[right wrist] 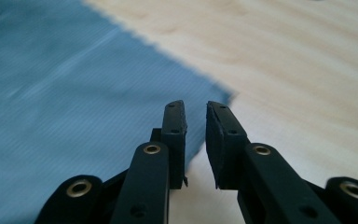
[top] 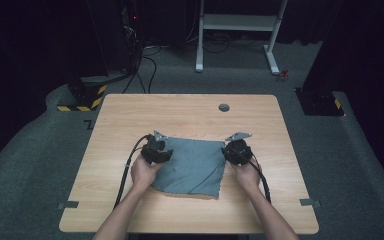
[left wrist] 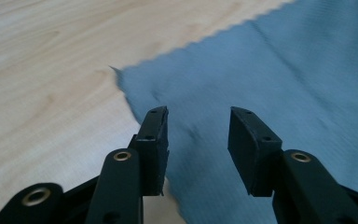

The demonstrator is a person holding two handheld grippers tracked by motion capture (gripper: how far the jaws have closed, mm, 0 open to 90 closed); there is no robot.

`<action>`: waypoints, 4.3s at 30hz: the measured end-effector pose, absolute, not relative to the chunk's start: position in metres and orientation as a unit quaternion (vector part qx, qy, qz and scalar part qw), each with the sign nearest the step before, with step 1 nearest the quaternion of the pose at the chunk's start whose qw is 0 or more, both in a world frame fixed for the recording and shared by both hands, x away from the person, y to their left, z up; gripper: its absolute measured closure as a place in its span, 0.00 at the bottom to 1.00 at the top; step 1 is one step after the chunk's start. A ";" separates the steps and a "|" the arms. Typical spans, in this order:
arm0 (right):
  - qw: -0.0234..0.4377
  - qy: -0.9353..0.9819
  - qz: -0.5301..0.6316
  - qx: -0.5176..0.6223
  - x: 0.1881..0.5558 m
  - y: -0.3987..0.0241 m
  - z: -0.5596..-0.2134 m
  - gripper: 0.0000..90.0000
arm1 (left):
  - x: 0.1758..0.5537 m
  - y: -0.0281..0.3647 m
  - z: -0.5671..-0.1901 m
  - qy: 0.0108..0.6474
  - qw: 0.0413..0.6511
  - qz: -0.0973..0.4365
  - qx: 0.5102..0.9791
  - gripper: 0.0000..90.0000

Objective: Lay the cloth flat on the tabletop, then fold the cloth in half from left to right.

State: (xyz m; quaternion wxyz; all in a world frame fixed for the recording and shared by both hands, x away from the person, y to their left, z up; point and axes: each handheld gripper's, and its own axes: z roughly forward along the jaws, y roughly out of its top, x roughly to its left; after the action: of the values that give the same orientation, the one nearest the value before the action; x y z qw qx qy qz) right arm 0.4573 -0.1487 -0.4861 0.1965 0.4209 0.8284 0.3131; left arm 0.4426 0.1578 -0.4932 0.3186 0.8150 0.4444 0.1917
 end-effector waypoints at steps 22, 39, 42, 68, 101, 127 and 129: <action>0.148 0.867 0.322 0.350 0.367 -0.143 -0.512 0.95 | 0.351 0.187 -0.514 0.436 0.317 0.178 0.823 0.65; 0.151 0.856 0.341 0.358 0.359 -0.161 -0.505 0.90 | 0.322 0.182 -0.518 0.428 0.339 0.184 0.817 0.60; 0.143 0.856 0.347 0.355 0.349 -0.162 -0.505 0.85 | 0.319 0.183 -0.519 0.425 0.341 0.192 0.817 0.58; 0.158 0.880 0.321 0.314 0.314 -0.159 -0.512 0.76 | 0.298 0.193 -0.525 0.432 0.365 0.201 0.800 0.53; 0.185 0.848 0.321 0.380 0.386 -0.159 -0.515 0.87 | 0.368 0.173 -0.520 0.434 0.341 0.190 0.812 0.54; 0.173 0.835 0.364 0.374 0.375 -0.136 -0.523 0.63 | 0.386 0.180 -0.526 0.451 0.364 0.202 0.789 0.47; 0.182 0.836 0.358 0.374 0.375 -0.136 -0.522 0.60 | 0.387 0.181 -0.524 0.457 0.359 0.197 0.789 0.48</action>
State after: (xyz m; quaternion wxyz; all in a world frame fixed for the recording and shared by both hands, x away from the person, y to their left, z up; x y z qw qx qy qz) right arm 0.3750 -0.1355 -0.5225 0.1818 0.3741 0.8360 0.3578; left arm 0.3874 0.1810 -0.5244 0.3595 0.7893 0.4572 0.1968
